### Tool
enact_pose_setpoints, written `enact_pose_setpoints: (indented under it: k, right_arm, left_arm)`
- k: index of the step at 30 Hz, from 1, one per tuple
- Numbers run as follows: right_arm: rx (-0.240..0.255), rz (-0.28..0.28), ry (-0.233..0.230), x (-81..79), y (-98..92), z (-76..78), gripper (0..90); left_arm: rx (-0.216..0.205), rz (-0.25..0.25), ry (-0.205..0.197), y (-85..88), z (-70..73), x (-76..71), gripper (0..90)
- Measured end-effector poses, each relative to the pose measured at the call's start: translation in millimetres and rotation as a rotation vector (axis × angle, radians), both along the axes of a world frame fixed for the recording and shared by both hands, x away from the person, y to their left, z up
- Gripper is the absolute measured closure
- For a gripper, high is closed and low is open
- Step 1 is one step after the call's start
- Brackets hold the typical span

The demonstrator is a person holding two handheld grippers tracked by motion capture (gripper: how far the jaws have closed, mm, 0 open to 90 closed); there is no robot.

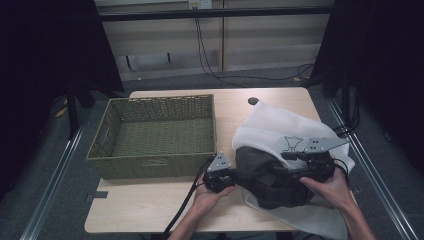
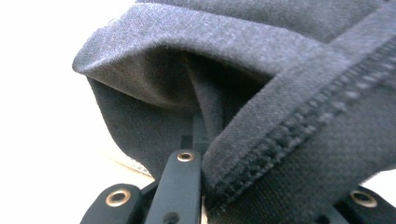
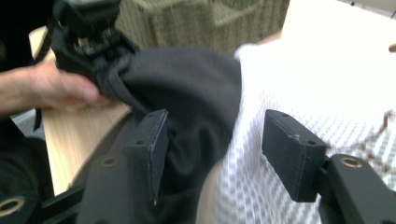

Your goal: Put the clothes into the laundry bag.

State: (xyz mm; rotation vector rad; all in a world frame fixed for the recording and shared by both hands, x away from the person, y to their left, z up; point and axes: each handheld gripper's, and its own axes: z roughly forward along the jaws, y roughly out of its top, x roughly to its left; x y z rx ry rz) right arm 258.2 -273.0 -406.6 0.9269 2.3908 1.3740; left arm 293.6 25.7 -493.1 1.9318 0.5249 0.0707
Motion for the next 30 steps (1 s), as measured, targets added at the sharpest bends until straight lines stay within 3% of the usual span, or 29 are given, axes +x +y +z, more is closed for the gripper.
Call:
enact_pose_setpoints:
  k: [2, 5, 9, 10, 12, 14, 19, 22, 25, 26, 27, 29, 30]
  right_arm:
    - [0.028, -0.026, -0.010, 6.2, 2.4, 4.9, 52.8]
    - [0.029, -0.067, -0.017, 19.9, 6.5, 8.1, 56.5]
    - [-0.135, -0.112, 0.010, 37.4, 22.5, 2.8, 52.8]
    - [-0.149, -0.118, 0.023, 41.0, 25.2, 0.6, 55.7]
    - [-0.168, -0.127, 0.031, 45.2, 27.8, -0.8, 78.4]
    - [-0.160, -0.156, 0.002, 44.3, 28.3, 2.7, 86.7]
    - [-0.114, -0.156, -0.020, 40.5, 22.6, 19.5, 87.9]
    - [-0.080, -0.146, -0.026, 38.6, 20.6, 25.5, 88.1]
    - [-0.071, -0.129, -0.021, 36.6, 24.1, 25.5, 88.0]
    - [-0.071, -0.123, -0.022, 36.0, 25.9, 25.4, 88.1]
    - [-0.064, -0.119, -0.024, 35.4, 27.9, 25.4, 88.1]
    - [-0.059, -0.104, -0.025, 34.4, 30.4, 26.5, 88.1]
    - [-0.051, -0.098, -0.023, 33.8, 31.1, 27.1, 88.1]
  left_arm:
    - [0.001, -0.001, -0.005, 0.4, 0.3, -1.1, 84.4]
    - [-0.008, -0.003, -0.004, 0.4, -0.5, -1.8, 84.4]
    - [-0.004, -0.012, -0.010, 1.1, 0.1, -1.8, 83.9]
    - [-0.006, -0.013, -0.010, 1.6, 0.1, -1.8, 83.6]
    - [-0.020, -0.013, -0.005, 4.0, 0.4, -2.0, 79.7]
    - [-0.028, 0.000, 0.001, 8.1, 0.9, -2.7, 69.2]
    - [-0.031, 0.033, -0.022, 18.5, 3.1, -4.7, 44.8]
    - [-0.060, 0.037, -0.034, 15.7, 2.9, -3.6, 26.3]
    - [-0.070, 0.035, -0.041, 2.9, 3.9, -1.6, 19.2]
    - [-0.043, 0.055, -0.049, -2.6, 5.4, -1.3, 17.8]
    - [-0.026, 0.039, -0.038, -7.4, 6.9, -0.9, 16.0]
    - [-0.036, 0.033, -0.061, -13.6, 11.0, -6.0, 17.1]
    - [-0.021, 0.028, -0.069, -16.0, 11.8, -5.9, 20.5]
